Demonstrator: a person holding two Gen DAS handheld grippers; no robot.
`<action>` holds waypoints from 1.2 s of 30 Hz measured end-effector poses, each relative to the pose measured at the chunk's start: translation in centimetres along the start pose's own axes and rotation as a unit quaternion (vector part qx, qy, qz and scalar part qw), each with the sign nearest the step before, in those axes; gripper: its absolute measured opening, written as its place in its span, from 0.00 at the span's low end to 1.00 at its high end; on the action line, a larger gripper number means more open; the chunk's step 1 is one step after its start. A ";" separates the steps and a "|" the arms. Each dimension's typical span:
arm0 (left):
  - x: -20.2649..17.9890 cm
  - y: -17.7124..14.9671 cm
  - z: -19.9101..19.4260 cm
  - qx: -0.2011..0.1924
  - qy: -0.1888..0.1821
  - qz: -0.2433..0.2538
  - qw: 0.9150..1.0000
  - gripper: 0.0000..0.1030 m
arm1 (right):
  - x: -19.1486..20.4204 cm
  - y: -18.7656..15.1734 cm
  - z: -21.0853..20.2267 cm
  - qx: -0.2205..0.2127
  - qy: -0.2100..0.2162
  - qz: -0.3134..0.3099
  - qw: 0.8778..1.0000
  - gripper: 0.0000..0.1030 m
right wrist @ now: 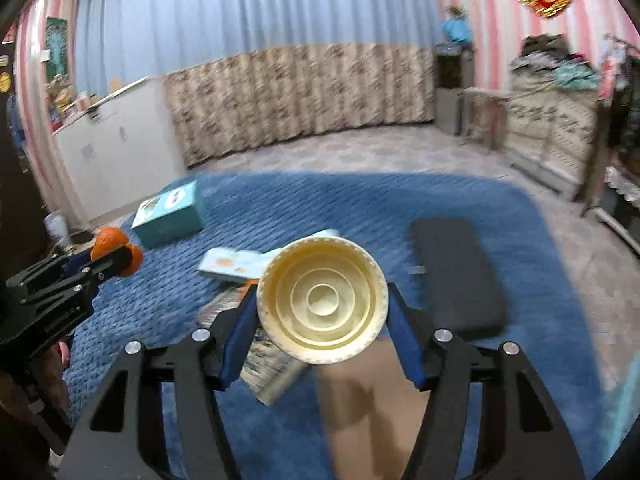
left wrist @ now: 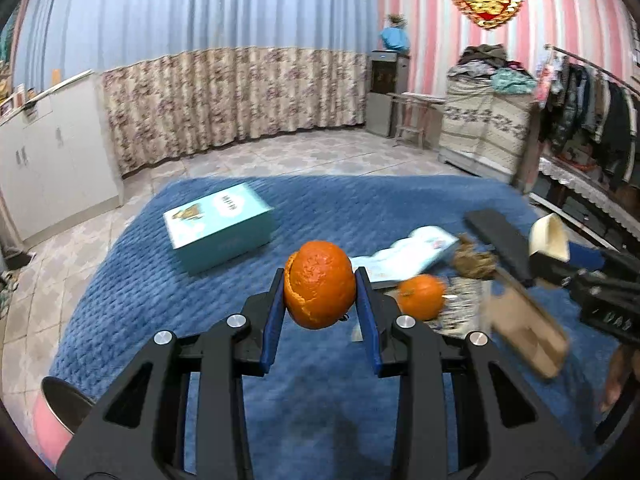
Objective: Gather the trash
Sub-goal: 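Carry the orange and cream lid to the basket and open both tools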
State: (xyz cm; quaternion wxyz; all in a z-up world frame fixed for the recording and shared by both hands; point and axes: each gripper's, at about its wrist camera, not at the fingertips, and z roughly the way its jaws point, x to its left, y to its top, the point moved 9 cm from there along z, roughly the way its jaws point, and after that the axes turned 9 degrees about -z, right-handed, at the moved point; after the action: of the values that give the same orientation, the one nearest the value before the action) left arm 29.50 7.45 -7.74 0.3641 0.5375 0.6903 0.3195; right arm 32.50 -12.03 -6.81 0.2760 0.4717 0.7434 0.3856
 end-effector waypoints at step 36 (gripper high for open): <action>-39.3 -9.5 -4.1 0.042 -0.270 0.151 0.950 0.32 | -31.1 -17.4 -21.5 0.000 -0.305 0.223 0.926 0.59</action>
State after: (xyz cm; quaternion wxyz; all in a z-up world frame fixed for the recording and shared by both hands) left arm 27.37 -33.17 -7.19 0.4618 0.7161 0.4898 0.1843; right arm 19.89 -51.68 -8.08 0.3963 0.7199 0.4990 0.2750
